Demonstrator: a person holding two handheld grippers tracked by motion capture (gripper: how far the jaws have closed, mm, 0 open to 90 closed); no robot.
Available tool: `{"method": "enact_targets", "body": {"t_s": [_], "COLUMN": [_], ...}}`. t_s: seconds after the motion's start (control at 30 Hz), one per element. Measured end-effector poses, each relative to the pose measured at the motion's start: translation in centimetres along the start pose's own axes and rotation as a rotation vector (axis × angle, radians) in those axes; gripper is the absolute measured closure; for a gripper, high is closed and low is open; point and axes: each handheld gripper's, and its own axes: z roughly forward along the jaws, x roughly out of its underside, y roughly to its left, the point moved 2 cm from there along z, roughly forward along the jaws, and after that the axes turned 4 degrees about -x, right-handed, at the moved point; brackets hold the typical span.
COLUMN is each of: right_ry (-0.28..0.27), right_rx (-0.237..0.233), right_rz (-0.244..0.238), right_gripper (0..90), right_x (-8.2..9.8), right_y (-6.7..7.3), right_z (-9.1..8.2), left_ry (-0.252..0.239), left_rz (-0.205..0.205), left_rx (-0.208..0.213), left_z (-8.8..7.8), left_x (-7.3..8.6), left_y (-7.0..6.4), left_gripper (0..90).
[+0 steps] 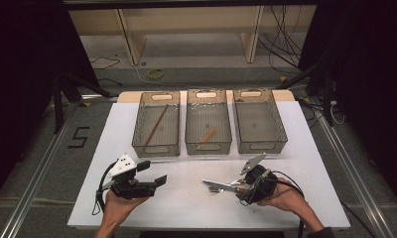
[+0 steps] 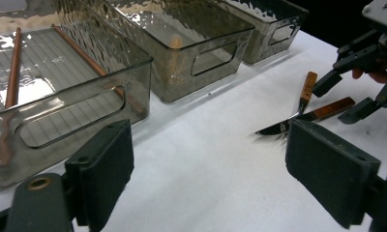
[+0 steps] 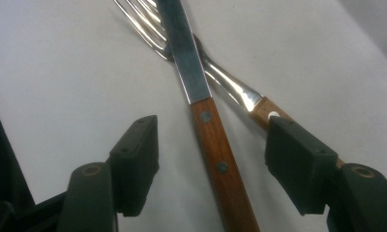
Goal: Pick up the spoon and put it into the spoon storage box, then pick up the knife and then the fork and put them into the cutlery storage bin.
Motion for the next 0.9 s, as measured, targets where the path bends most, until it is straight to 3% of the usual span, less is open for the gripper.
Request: {"method": "enact_targets", "body": {"t_s": [0.23,0.53,0.6,0.73,0.9], "right_ry": [0.042,0.093,0.108,0.130,0.146], "right_rx": [0.014,-0.003,0.017,0.032,0.023], "right_rz": [-0.018,-0.024,-0.052,-0.054,-0.079], "right_gripper": [42.0,47.2,51.1,58.2,68.6], "right_x": [0.05,-0.30,-0.37,-0.67,-0.77], "right_y": [0.22,0.06,0.08,0.21,0.57], "right_z": [0.55,0.76,0.78,0.79,0.77], "left_ry": [0.010,0.007,0.007,0.000,0.003], "left_rz": [0.015,0.008,0.007,0.000,0.007], "left_rx": [0.002,-0.001,-0.001,-0.004,-0.003], "left_z": [0.18,-0.07,-0.13,-0.34,-0.21], "left_x": [0.14,0.29,0.34,0.36,0.26], "left_y": [-0.26,-0.29,-0.27,-0.28,-0.31], "left_gripper": [16.9,16.9,16.9,17.0,17.0]}}
